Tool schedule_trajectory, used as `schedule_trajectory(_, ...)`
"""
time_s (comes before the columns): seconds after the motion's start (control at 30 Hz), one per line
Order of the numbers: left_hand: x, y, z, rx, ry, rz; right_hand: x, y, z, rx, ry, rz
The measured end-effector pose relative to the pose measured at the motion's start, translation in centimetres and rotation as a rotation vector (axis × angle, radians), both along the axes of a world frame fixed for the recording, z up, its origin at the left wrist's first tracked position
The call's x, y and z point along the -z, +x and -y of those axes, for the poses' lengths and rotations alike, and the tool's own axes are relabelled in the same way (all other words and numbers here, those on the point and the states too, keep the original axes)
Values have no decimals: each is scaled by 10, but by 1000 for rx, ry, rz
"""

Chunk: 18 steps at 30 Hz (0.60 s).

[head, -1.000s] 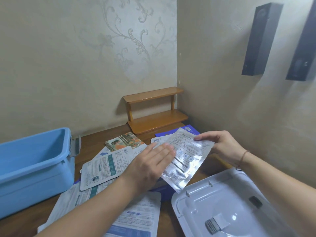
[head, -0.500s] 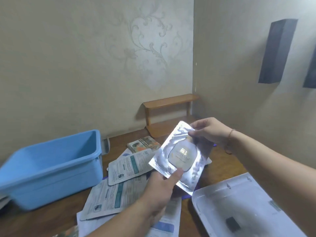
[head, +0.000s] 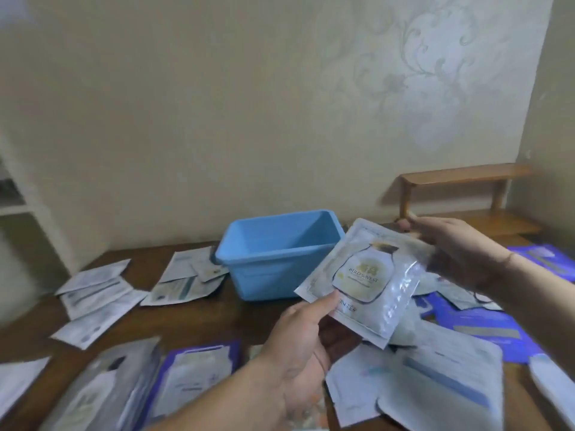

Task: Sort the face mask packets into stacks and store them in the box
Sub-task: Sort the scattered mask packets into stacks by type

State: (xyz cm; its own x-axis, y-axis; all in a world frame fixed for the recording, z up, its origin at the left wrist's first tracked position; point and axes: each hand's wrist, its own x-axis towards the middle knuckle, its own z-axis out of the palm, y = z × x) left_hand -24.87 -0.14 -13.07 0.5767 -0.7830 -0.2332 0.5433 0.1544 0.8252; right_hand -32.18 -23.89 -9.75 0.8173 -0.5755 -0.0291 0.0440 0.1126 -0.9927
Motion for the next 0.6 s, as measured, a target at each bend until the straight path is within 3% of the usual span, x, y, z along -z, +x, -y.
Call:
schedule_trajectory(0.1, -1, 20, -52, -109, 48, 51, 0, 28, -54, -209, 9, 0)
schedule_trajectory(0.3, -1, 58, -172, -287, 214, 285, -5, 93, -161, -306, -144, -76)
schedule_trajectory(0.47, 8, 78, -274, -460, 495, 790, 2, 157, -247, -468, -198, -148)
schedule_trajectory(0.6, 23, 90, -328, -514, 680, 965, 21, 207, -305, -397, -550, -209)
